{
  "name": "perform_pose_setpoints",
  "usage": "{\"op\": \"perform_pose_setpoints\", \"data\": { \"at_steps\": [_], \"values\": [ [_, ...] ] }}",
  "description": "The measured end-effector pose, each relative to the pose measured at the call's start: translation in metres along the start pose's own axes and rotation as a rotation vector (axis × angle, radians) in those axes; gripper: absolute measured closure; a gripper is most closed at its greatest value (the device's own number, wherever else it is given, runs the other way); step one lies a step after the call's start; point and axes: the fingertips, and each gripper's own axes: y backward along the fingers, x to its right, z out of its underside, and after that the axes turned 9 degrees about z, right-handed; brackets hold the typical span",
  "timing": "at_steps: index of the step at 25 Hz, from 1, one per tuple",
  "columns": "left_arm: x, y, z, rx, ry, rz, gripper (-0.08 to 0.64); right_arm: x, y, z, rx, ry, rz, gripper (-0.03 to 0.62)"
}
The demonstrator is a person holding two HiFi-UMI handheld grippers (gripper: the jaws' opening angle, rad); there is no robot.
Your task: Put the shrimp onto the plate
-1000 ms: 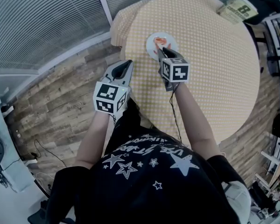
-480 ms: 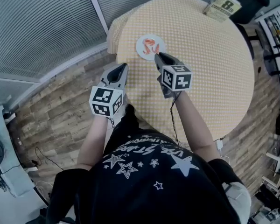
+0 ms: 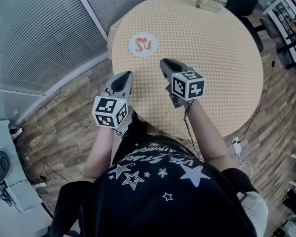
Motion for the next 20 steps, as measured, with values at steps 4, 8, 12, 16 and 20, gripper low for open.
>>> {"op": "perform_pose_setpoints", "data": {
  "at_steps": [4, 8, 12, 16, 20],
  "values": [
    [0.034, 0.006, -0.001, 0.007, -0.02, 0.009, 0.552, 0.003, 0.036, 0.009, 0.025, -0.013, -0.031, 0.545],
    [0.071, 0.01, 0.003, 0.015, -0.026, 0.012, 0.552, 0.005, 0.075, 0.023, 0.036, 0.006, -0.065, 0.545],
    [0.109, 0.013, 0.01, 0.023, -0.017, 0.035, 0.552, 0.013, 0.112, 0.038, 0.049, -0.013, -0.071, 0.545],
    [0.142, 0.018, 0.014, 0.032, -0.014, 0.046, 0.552, 0.022, 0.148, 0.048, 0.071, -0.039, -0.074, 0.545],
    [0.176, 0.026, 0.015, 0.042, -0.021, 0.047, 0.552, 0.021, 0.187, 0.048, 0.108, -0.092, -0.129, 0.545]
  ]
}}
